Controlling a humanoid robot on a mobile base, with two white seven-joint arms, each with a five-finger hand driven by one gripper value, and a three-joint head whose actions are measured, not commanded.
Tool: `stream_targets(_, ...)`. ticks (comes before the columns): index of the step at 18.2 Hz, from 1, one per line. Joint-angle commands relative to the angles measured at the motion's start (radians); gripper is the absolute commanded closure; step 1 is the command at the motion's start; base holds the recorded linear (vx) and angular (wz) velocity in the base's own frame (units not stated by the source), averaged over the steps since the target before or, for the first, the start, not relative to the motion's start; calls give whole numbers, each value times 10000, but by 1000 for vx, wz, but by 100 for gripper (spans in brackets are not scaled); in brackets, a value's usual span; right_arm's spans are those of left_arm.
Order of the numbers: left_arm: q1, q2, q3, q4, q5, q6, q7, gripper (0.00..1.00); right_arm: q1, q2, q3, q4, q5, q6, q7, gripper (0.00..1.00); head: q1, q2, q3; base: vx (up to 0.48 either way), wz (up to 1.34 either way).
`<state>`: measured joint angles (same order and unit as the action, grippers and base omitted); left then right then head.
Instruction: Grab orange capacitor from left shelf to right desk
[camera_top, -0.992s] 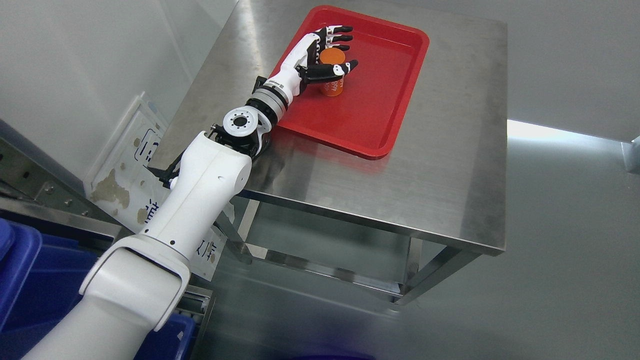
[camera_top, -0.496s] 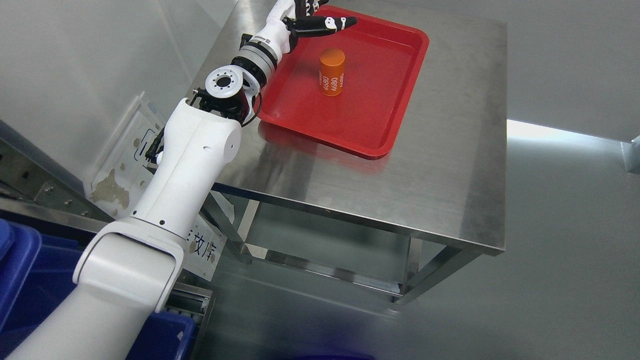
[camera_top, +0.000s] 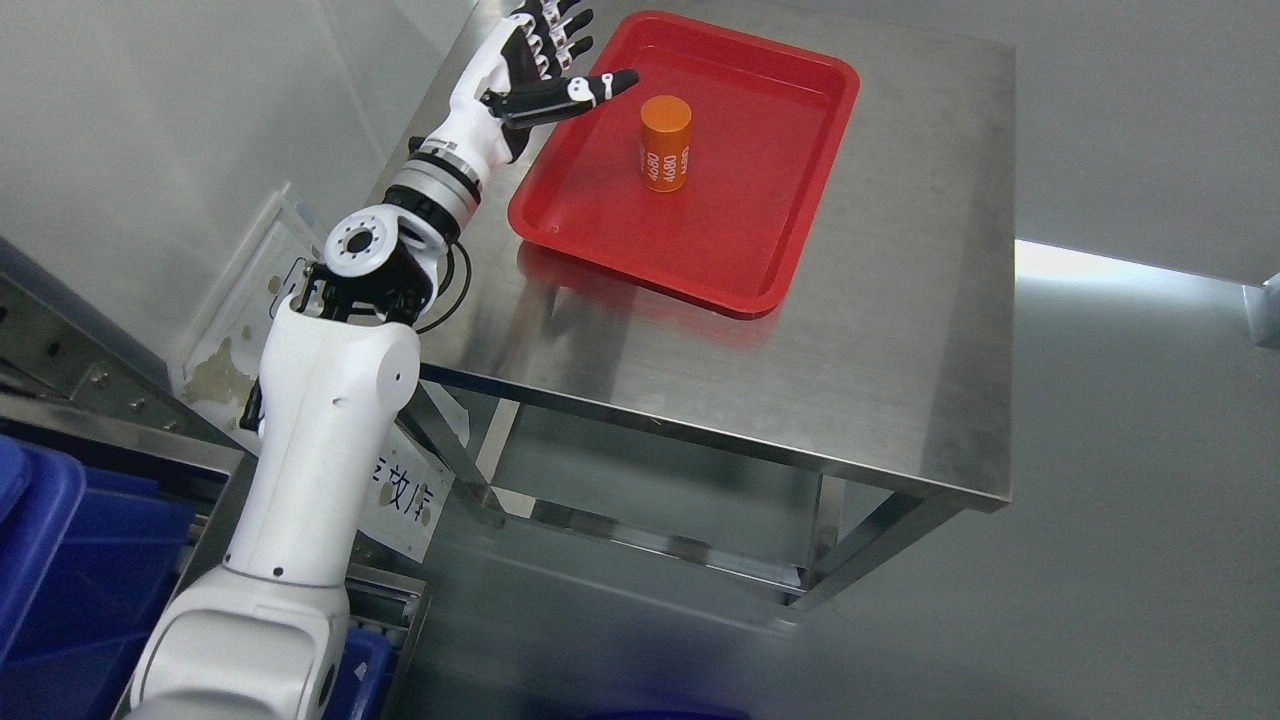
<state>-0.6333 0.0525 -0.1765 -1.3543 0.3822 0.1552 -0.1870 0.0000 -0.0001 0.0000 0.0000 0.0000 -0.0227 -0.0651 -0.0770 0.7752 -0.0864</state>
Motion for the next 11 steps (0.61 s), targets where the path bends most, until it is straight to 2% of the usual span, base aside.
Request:
stream_targets(1, 1776, 183, 2378, -3653, -3, -48, 441, 0, 215, -174, -122, -175, 61, -3, 7, 0, 0, 0, 0, 0, 0)
stream_targets(5, 2649, -111, 2516, -3669, -354, -49, 1715, 0, 215, -174, -122, -175, 61, -3, 7, 0, 0, 0, 0, 0, 0)
stream_targets(8, 2973, -50, 3052, -3669, -509, -79, 1686, 0, 215, -174, -122, -175, 61, -3, 7, 0, 0, 0, 0, 0, 0)
stream_targets(11, 3035, -3, 3054, -3669, -524, -79, 1640, 0, 215, -174, -122, -175, 61, -3, 7, 0, 0, 0, 0, 0, 0)
